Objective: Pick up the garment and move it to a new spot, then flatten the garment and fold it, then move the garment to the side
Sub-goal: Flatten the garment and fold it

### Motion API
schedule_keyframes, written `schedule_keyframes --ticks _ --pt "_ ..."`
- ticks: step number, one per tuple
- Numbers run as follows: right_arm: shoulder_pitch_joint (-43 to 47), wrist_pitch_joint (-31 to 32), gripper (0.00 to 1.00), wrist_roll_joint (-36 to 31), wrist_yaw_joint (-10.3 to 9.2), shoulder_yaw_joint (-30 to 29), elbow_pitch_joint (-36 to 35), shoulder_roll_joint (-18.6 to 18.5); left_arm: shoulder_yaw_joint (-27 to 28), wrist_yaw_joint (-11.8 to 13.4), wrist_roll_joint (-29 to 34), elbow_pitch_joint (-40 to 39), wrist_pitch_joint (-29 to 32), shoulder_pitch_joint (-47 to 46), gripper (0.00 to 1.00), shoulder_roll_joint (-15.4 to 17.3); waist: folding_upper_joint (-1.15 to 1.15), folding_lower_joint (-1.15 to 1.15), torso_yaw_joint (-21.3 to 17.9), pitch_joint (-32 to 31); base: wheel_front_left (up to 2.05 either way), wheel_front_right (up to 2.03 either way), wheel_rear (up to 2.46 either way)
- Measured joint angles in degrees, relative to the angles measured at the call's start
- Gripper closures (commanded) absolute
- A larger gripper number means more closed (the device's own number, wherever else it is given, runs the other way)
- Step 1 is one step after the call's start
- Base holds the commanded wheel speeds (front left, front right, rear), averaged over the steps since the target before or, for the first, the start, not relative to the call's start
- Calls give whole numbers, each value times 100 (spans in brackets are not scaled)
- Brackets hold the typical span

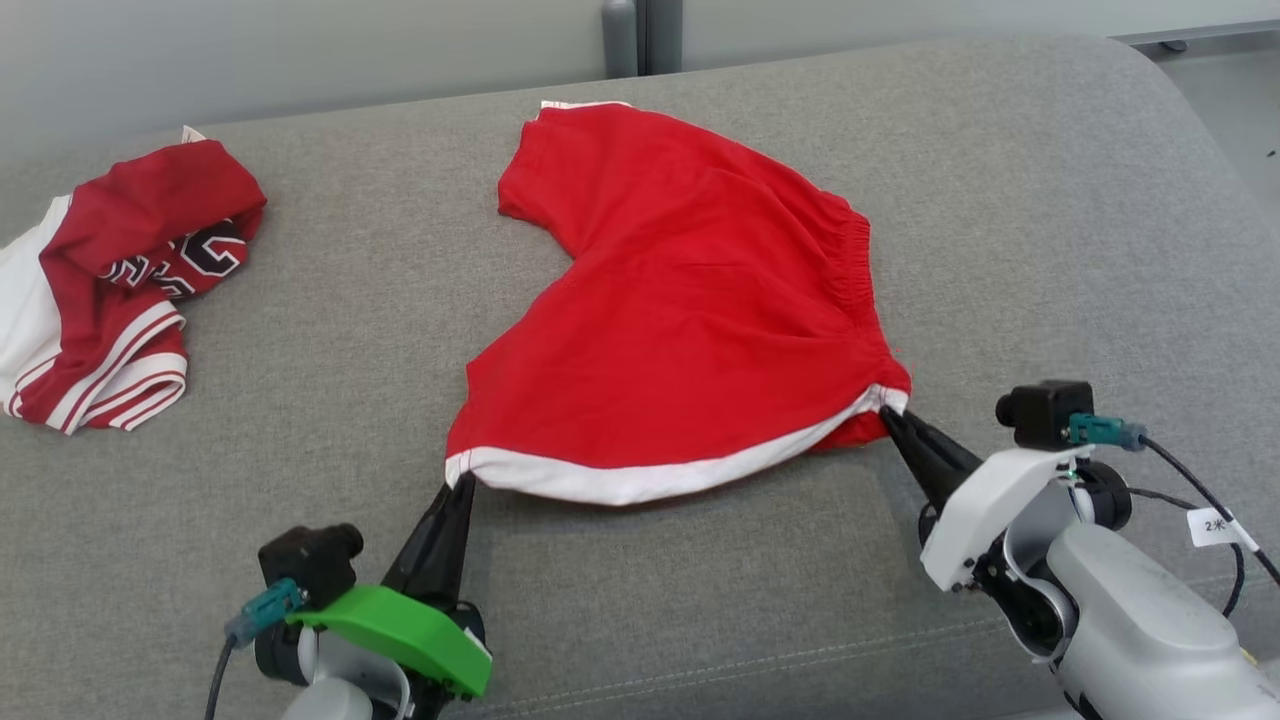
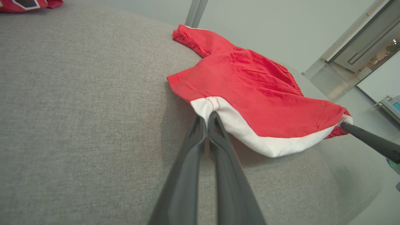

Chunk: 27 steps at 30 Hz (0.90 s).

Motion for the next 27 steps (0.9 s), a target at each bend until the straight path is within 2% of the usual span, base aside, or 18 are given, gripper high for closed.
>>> schedule_keyframes --ticks 10,15,27 --pt "531 -254 100 74 7 -3 9 -309 -25 44 144 -41 -4 775 100 -1 0 0 -2 -90 0 0 0" --pt "651 -297 100 109 7 21 1 -386 -49 71 391 -48 -4 877 100 10 0 0 -2 -154 0 0 0" --pt "795 -402 100 -126 7 309 66 -476 -67 93 530 60 -4 1091 100 16 0 0 -16 -228 0 0 0"
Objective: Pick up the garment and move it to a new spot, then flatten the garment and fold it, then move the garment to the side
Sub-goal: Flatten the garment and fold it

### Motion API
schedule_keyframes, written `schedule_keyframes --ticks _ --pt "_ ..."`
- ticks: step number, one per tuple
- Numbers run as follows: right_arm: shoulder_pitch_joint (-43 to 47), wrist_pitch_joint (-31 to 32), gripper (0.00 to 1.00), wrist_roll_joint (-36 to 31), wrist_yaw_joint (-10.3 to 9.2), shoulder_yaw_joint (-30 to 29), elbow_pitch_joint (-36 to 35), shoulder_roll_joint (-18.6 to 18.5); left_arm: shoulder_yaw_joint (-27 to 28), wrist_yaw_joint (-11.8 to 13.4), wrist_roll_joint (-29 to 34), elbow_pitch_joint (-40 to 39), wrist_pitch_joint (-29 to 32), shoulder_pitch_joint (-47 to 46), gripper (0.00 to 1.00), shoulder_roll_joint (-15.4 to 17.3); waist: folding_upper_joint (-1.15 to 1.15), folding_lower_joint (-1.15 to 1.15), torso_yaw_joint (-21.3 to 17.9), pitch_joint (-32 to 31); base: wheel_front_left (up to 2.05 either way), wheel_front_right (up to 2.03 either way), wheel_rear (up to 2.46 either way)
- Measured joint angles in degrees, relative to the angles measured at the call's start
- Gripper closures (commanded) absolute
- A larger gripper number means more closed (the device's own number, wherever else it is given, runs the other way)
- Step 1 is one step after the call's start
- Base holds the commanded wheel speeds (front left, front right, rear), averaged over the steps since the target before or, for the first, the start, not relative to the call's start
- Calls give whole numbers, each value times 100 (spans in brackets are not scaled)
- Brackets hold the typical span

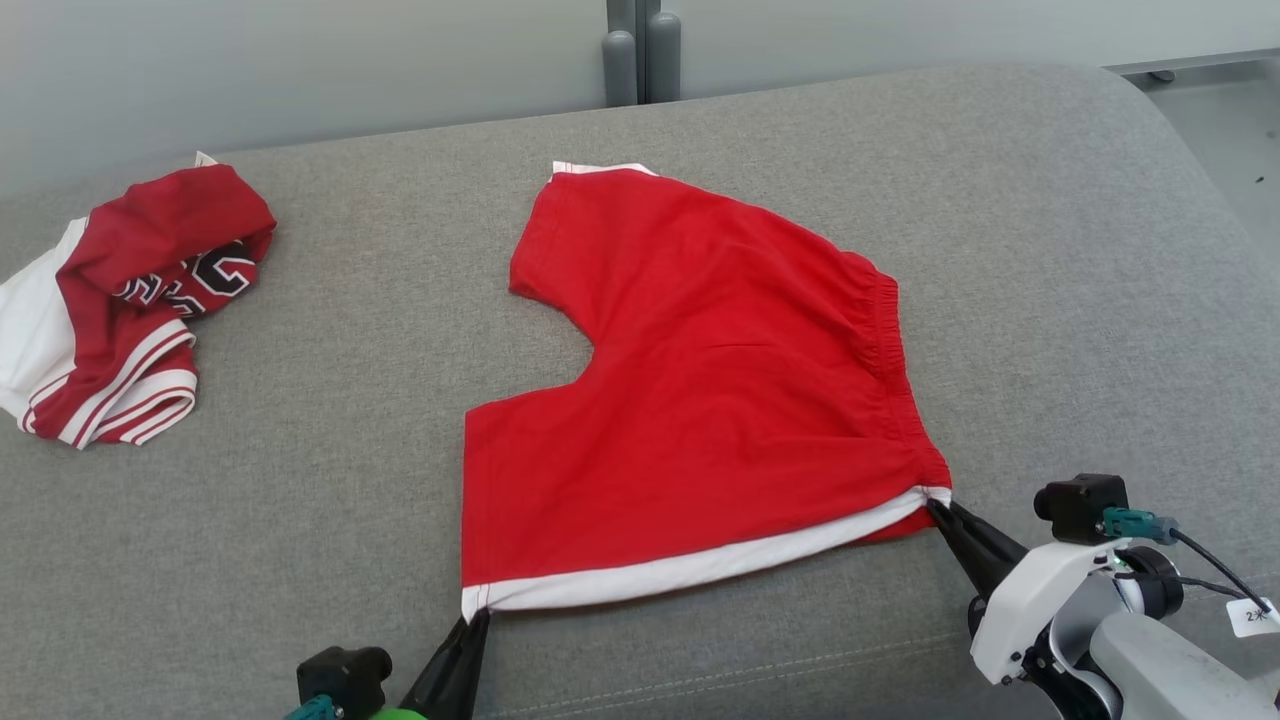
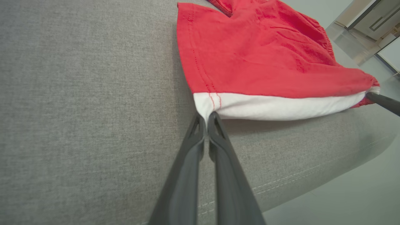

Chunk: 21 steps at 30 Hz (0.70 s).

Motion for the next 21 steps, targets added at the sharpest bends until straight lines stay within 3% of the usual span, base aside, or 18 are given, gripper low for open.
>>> schedule_keyframes --ticks 8,9,10,11,12,13,15,16,21 --pt "5 -49 100 -158 0 113 193 66 -107 0 149 268 0 3 100 -5 0 0 -12 -26 0 0 0" --pt "5 -52 90 -178 0 112 213 82 -108 0 149 303 0 -1 100 -7 0 0 -13 -29 0 0 0" --pt "5 -53 67 -190 0 112 234 99 -109 1 149 331 0 -5 100 -8 0 0 -15 -32 0 0 0" --pt "5 -64 52 -190 0 110 258 115 -109 4 149 354 0 -10 85 -10 0 0 -18 -36 0 0 0" --pt "5 -70 12 -190 0 107 278 130 -107 40 149 377 0 -15 67 -14 0 0 -22 -39 0 0 0" --pt "5 -80 0 -190 0 104 296 143 -105 49 149 404 0 -21 41 -18 0 0 -26 -43 0 0 0" --pt "5 -98 0 -190 0 101 330 165 -104 49 149 455 0 -23 7 -21 0 0 -34 -53 0 0 0" --pt "7 -101 0 -190 0 93 345 170 -99 52 149 482 0 -23 0 -21 0 0 -38 -59 0 0 0" --pt "29 -103 0 -194 0 30 382 179 -37 101 151 564 0 -23 0 -16 0 0 -58 -94 0 0 0"
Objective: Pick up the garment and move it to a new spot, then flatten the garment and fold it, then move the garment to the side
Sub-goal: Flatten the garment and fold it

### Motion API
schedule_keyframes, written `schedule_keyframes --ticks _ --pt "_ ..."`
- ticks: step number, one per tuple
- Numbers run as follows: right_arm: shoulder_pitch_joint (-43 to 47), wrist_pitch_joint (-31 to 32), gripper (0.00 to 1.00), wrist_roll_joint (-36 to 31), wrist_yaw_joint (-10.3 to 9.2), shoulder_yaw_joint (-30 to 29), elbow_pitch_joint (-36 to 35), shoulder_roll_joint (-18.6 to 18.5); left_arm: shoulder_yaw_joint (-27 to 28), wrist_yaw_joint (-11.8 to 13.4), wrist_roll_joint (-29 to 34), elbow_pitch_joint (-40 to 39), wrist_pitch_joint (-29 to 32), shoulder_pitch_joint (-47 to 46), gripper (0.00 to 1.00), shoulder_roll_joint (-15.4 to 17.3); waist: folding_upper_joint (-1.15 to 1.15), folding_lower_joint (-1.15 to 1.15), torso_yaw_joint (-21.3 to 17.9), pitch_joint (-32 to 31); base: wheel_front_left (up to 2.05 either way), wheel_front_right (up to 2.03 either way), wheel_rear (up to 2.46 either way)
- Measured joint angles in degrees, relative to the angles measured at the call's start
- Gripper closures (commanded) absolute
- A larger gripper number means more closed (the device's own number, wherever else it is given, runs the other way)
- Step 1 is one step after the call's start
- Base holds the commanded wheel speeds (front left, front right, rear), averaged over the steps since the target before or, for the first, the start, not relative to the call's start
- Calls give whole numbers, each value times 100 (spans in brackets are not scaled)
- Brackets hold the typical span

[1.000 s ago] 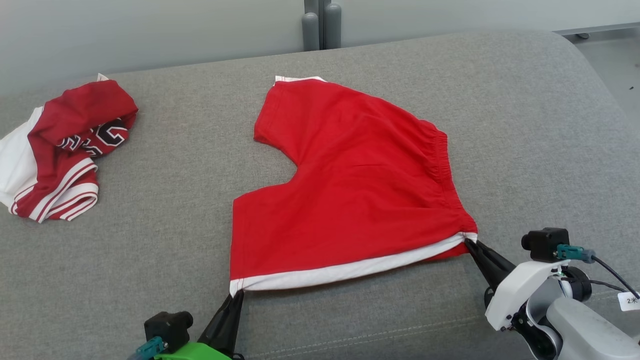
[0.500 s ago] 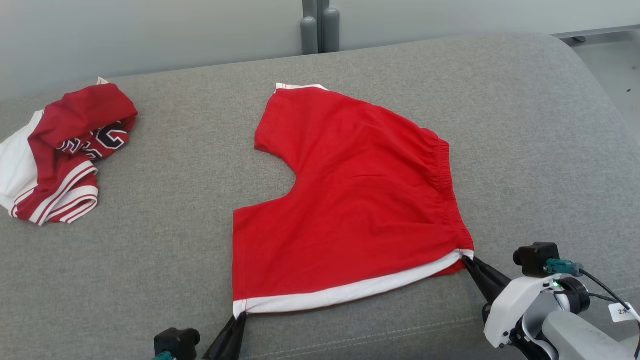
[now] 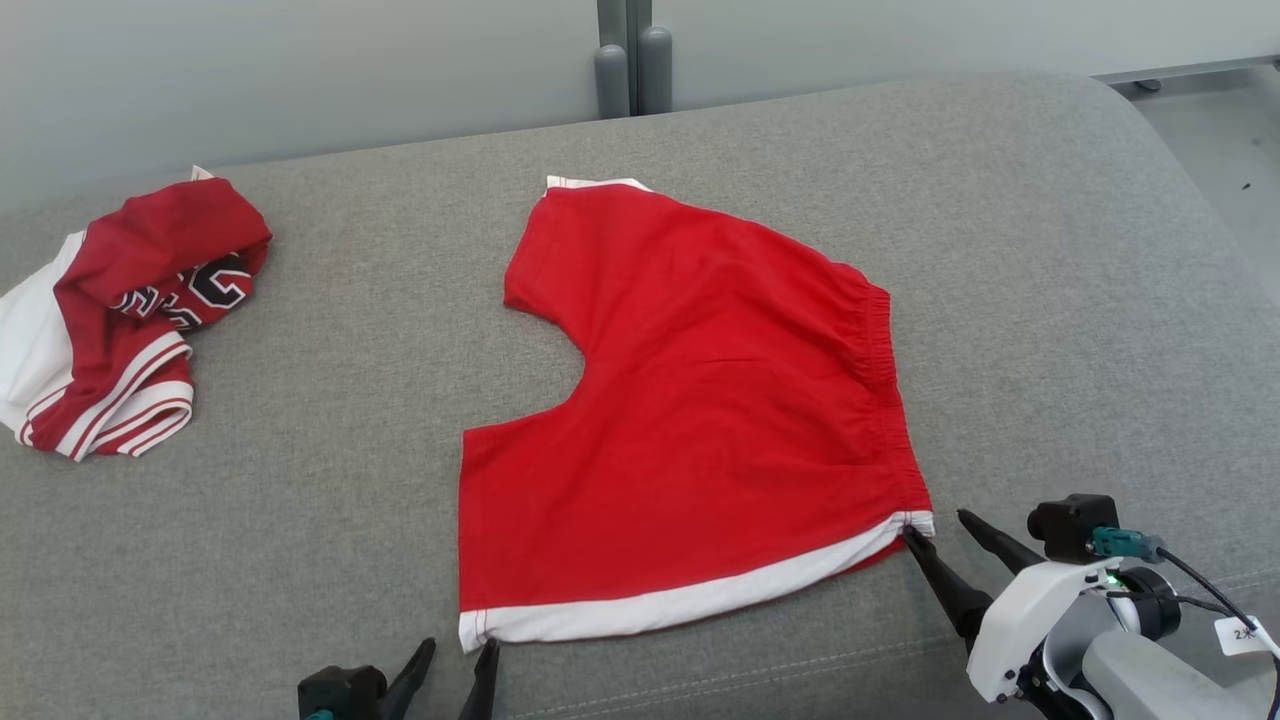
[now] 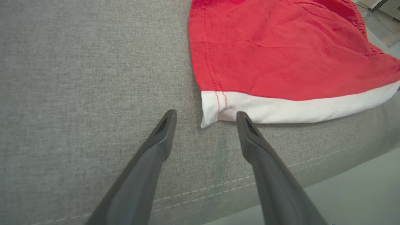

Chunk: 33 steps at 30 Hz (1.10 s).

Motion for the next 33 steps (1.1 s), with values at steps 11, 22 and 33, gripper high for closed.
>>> schedule_keyframes --ticks 11,22,33 --pt "174 -48 0 -115 -123 -296 -151 -46 327 200 205 -335 0 5 0 90 0 0 -49 -172 0 0 0" --pt "80 -63 0 -534 -730 -1156 -1161 -100 683 424 502 -1167 -1 -17 0 23 0 0 -136 -403 0 0 0" --pt "32 -67 0 -925 -1072 -1600 -1951 104 1011 712 828 -1600 -2 -149 0 -19 0 0 -165 -500 0 0 0"
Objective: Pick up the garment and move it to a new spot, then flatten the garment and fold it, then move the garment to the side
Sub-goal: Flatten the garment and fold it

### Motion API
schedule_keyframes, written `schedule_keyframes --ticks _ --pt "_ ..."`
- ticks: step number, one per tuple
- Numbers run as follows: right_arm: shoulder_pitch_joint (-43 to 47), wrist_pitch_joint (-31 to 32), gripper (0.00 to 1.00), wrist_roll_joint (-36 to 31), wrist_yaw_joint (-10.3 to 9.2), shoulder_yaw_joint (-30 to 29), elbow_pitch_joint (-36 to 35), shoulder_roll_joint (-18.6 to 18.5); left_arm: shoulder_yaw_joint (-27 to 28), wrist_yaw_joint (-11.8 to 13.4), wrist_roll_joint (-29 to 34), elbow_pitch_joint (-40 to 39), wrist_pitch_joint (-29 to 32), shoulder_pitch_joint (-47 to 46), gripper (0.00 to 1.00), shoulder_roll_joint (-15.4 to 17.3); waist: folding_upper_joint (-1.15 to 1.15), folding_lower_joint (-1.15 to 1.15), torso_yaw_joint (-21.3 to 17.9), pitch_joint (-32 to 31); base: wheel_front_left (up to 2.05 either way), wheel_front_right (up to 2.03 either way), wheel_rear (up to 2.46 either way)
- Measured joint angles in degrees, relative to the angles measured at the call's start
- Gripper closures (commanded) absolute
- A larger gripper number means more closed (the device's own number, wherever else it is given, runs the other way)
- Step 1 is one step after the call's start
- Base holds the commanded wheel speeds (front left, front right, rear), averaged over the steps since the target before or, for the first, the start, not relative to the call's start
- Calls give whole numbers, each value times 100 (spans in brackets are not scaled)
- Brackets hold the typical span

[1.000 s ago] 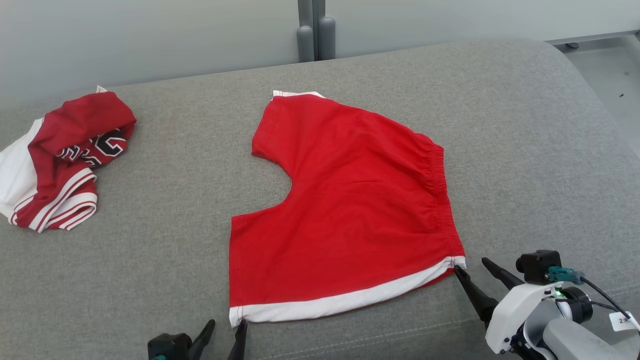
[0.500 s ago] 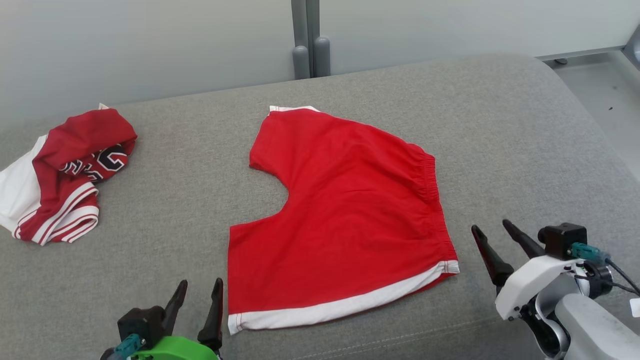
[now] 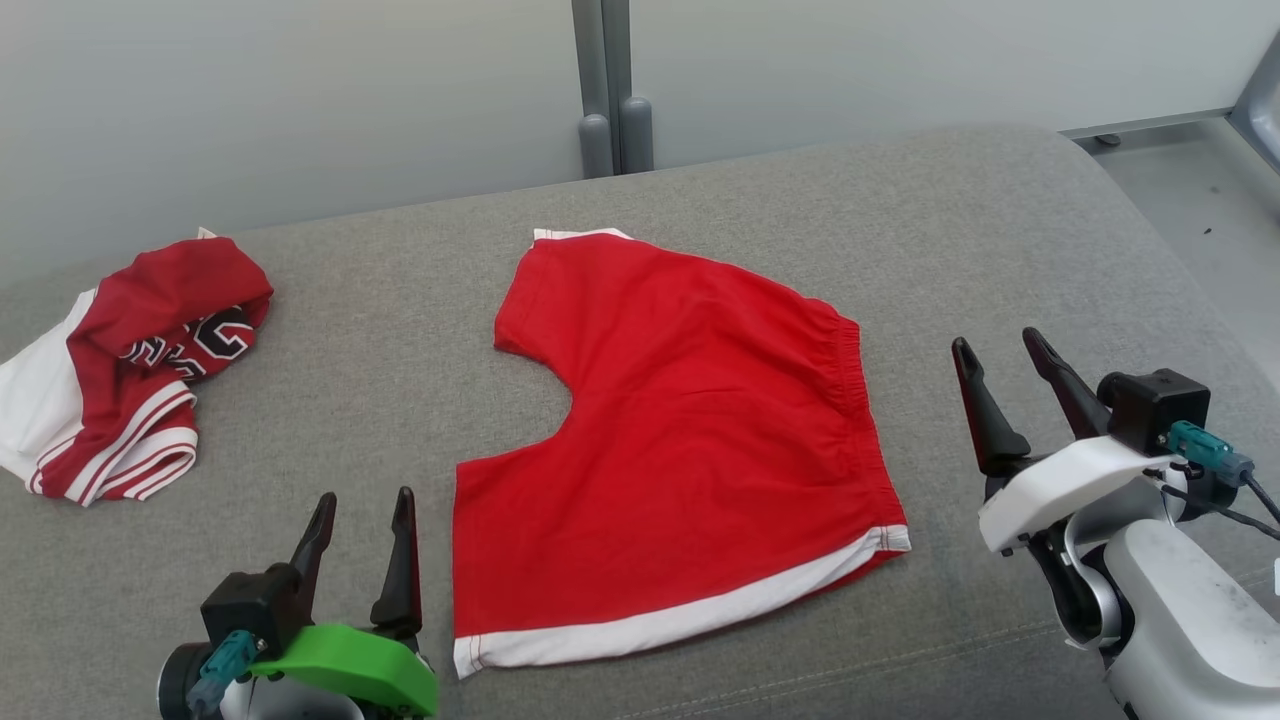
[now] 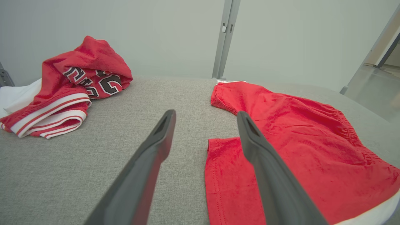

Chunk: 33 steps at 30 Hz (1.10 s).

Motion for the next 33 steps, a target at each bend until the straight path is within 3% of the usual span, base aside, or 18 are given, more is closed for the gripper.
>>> schedule_keyframes --ticks 33 --pt "660 0 0 -391 -16 -361 -545 172 220 162 118 -326 0 441 0 -103 0 0 72 -83 0 0 0"
